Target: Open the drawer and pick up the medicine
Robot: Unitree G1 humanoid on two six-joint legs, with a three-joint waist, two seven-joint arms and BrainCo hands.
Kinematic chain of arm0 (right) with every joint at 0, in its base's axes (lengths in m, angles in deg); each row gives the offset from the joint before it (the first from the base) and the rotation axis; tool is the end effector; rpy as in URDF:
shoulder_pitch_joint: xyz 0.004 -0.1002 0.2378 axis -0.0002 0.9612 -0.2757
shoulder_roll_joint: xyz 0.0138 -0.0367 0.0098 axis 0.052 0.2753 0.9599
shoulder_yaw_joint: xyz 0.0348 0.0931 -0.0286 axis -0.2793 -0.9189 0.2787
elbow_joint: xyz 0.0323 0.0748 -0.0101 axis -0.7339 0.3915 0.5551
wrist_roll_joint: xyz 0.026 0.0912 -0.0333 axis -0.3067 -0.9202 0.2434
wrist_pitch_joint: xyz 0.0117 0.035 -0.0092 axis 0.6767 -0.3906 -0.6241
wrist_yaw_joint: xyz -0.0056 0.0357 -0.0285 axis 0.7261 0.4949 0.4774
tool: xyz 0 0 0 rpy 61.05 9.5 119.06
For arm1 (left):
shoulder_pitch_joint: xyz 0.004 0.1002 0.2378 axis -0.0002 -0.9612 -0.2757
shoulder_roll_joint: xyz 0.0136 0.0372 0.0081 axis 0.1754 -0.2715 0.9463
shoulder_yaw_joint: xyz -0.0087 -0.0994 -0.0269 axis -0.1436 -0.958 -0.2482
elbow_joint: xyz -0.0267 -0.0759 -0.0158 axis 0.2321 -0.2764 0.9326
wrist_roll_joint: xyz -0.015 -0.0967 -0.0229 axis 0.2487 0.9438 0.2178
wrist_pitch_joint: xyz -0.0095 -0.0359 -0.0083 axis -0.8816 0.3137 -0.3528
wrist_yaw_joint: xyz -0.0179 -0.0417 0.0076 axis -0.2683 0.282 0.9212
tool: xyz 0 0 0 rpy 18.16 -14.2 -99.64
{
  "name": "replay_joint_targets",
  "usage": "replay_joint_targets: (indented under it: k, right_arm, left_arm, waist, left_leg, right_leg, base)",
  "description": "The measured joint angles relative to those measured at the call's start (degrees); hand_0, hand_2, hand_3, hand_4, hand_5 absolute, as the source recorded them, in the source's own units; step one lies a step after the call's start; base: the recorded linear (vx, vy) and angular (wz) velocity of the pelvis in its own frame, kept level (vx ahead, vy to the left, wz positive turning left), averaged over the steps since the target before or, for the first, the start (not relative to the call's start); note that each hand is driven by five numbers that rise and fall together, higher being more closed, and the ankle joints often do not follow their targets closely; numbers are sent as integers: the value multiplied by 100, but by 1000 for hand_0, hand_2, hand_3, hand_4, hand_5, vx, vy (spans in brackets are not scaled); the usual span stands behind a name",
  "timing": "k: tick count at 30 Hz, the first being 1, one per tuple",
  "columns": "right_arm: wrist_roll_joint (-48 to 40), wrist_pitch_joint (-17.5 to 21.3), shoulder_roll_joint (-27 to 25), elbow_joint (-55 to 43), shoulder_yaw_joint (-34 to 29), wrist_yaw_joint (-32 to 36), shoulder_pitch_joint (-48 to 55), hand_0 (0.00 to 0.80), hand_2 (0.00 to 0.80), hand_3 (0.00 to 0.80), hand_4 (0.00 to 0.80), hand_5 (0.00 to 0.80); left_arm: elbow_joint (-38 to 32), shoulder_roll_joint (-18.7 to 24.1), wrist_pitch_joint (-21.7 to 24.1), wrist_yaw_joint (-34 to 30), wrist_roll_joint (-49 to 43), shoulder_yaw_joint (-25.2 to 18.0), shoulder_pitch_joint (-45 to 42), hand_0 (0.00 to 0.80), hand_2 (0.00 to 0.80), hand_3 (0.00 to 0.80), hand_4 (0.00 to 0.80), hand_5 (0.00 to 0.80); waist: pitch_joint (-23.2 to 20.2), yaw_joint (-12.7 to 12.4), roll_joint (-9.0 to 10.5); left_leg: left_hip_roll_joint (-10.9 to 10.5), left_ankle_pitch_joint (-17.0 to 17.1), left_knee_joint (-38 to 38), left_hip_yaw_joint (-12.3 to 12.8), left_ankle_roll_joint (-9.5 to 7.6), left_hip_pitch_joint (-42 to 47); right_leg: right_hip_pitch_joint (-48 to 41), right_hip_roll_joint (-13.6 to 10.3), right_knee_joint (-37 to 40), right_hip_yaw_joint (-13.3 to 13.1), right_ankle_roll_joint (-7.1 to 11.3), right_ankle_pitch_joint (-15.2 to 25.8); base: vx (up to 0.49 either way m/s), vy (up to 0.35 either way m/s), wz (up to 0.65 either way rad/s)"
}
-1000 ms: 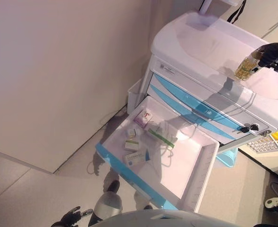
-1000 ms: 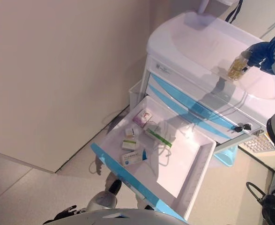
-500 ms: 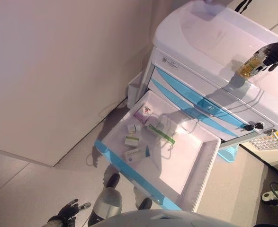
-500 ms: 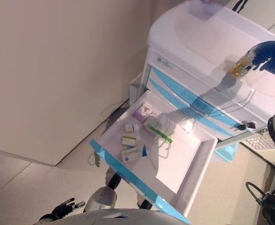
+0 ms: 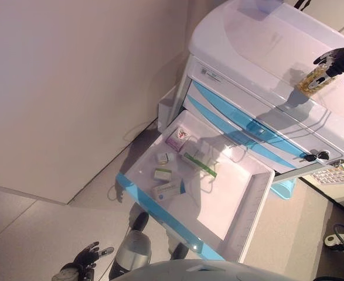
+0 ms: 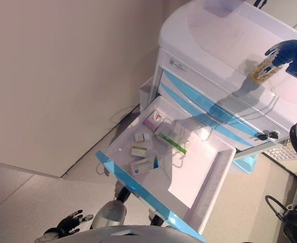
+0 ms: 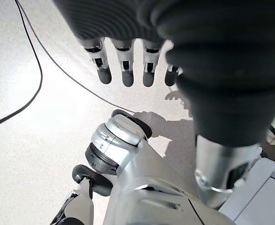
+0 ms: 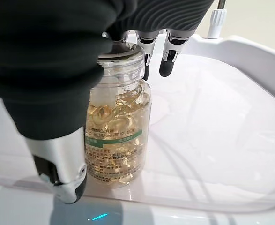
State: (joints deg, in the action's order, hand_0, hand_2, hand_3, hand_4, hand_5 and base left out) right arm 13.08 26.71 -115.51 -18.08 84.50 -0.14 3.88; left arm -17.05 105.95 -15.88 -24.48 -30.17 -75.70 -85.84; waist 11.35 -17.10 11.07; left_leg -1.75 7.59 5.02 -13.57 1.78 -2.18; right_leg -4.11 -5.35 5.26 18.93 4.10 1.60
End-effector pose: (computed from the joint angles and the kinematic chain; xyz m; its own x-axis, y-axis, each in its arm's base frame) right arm 0.3175 -0.3365 0.3150 0.8789 -0.3293 -0.3451 -0.2049 0.3927 -0.8965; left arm 0.0497 0.2787 -0.0981 0.4371 0.1365 -0.8890 -0.0764 0.9905 0.1145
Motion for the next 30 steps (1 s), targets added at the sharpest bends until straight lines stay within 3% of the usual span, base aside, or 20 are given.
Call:
replay_joint_targets:
  k: [17, 30]
  right_arm:
    - [-524, 6, -139, -155, 1, -106, -73, 0, 0, 0, 0, 0]
    - [-860, 19, -313, -298, -15, -490, -286, 0, 0, 0, 0, 0]
  left_arm:
    - [0, -12, -38, 3, -3, -1, 32, 0, 0, 0, 0, 0]
    - [3, -156, -141, 34, -16, -2, 29, 0, 0, 0, 0, 0]
  waist:
    - [-5, 170, -15]
    - [-181, 304, -324]
  left_leg:
    - [59, -32, 0, 325, -18, 159]
    - [61, -53, 1, 385, -52, 300]
  right_leg:
    - [-46, 11, 0, -253, -38, 27]
    - [-165, 10, -1, -303, -40, 28]
  base:
    - [6, 6, -7]
    - [2, 3, -1]
